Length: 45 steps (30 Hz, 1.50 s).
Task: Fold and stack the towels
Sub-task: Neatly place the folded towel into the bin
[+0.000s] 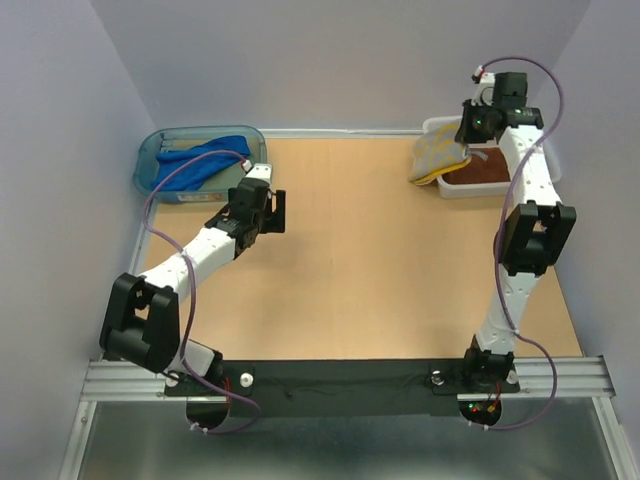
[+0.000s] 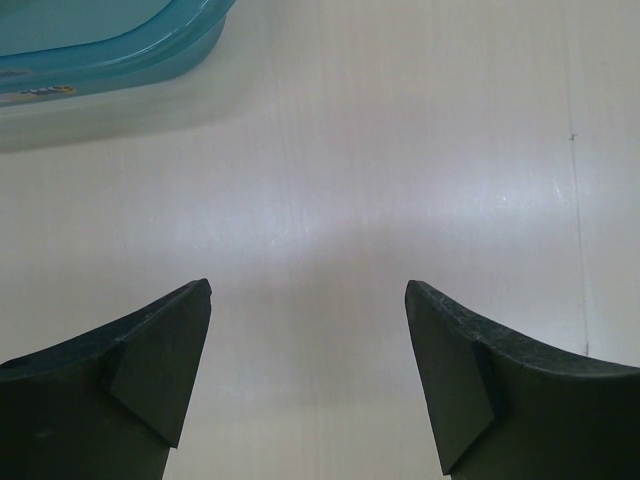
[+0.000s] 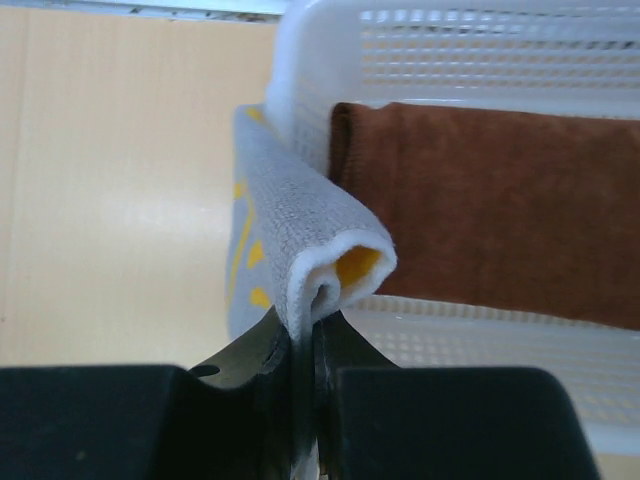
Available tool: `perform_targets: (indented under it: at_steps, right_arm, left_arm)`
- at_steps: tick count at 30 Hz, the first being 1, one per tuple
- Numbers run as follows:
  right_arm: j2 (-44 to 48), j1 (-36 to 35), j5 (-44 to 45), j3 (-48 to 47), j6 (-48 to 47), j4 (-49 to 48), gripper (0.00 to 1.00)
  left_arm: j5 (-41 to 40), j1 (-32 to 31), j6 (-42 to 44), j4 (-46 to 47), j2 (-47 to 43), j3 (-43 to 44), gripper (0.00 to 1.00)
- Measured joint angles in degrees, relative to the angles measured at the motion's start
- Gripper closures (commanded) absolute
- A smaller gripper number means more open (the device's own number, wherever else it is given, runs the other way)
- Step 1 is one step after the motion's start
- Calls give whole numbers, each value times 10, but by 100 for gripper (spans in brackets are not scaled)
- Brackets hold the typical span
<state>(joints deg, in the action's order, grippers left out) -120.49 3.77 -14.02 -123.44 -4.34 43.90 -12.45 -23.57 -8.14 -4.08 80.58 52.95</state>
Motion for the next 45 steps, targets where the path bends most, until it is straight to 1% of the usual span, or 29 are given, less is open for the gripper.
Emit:
perform_targets:
  at_steps: [6,10,15,21,35,45]
  right_arm:
    - [-2,65,-12,-38,-65,21,99]
    - [-22,87,-7,-56,-114,24,100]
    - [-73,88,-2,-91,-143,24,100]
    - [-110,88,2,-93,-159,24,100]
    - [-113,88,49,-96,-195,9,99]
    - [-125,88,99,-96,-204,-13,99]
  left_arm:
    - [-10,0,0,4,27,0,11]
    - [-12,0,0,10,35,0,11]
    - [-12,0,-1,16,43,0,11]
    - [-12,0,-1,19,49,-6,11]
    - [-10,0,0,21,60,-8,11]
    - [-8,0,-1,22,69,-8,11]
